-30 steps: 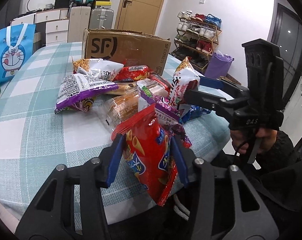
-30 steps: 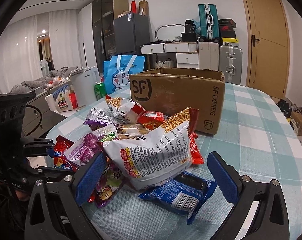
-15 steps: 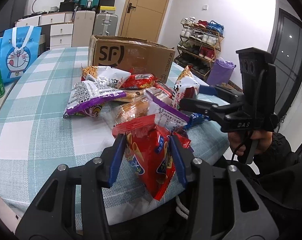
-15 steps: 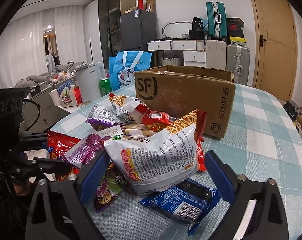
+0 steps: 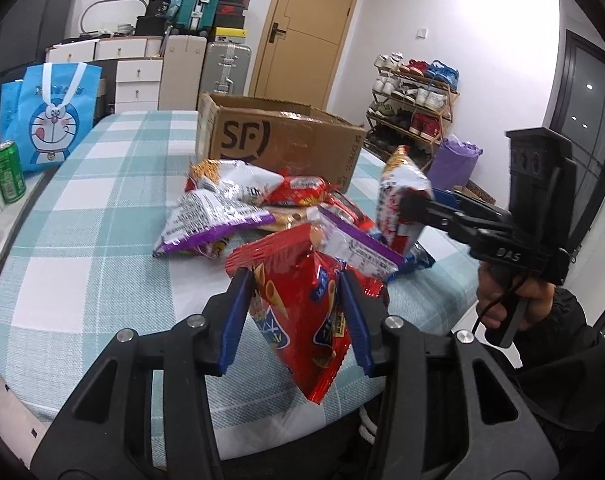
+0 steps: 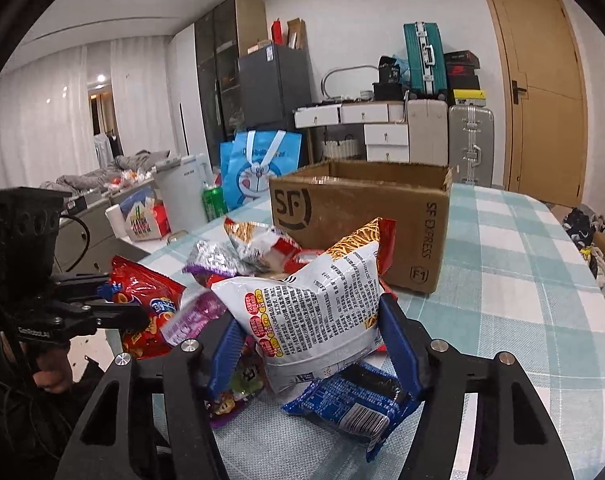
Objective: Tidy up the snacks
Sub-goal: 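Carry both bags over the cardboard box and open both grippers to drop them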
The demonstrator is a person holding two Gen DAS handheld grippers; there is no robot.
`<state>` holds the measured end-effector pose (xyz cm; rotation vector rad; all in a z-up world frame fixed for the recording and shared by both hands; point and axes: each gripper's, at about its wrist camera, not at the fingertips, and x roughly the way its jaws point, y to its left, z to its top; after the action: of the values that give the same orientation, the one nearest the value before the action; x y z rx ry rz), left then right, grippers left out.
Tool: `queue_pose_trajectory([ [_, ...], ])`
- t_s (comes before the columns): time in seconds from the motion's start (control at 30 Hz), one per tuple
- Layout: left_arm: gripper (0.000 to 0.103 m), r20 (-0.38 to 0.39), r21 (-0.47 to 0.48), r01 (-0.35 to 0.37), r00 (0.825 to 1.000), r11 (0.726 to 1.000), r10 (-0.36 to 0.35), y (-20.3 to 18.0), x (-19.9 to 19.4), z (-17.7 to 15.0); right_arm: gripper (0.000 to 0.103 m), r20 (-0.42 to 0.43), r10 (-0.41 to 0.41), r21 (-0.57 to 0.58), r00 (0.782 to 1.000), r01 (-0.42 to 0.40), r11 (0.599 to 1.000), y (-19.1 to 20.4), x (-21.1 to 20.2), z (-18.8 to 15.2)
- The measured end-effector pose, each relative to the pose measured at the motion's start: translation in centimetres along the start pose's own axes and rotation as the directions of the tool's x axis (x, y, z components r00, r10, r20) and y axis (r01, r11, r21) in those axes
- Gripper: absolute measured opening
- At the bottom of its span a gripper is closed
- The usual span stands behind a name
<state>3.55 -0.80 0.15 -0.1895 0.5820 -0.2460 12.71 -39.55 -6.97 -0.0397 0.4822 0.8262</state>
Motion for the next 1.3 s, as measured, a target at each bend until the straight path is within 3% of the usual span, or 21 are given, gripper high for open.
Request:
queue_pose_trajectory([
  [0.3,0.041,0.056,0.017,-0.052,0.997,0.998,0.051,-0.2,-0.8,2.1,0.065,0.070,0.000,0.043,0.998,-0.003,0.999,-0.4,-1.7,1.0],
  [0.7,0.041,0.168,0.014,-0.120,0.979,0.993,0.116,-0.6,-1.4,7.4,0.065,0.136,-0.013,0.081,0.991,0.002,0.997,-0.9,-2.9,3.7],
  [1.3,0.041,0.209,-0.011,-0.163,0.964,0.987,0.162,-0.1,3.0,15.2,0.066,0.142,-0.015,0.170,0.990,-0.009,0.985,-3.7,-1.0,8.7],
])
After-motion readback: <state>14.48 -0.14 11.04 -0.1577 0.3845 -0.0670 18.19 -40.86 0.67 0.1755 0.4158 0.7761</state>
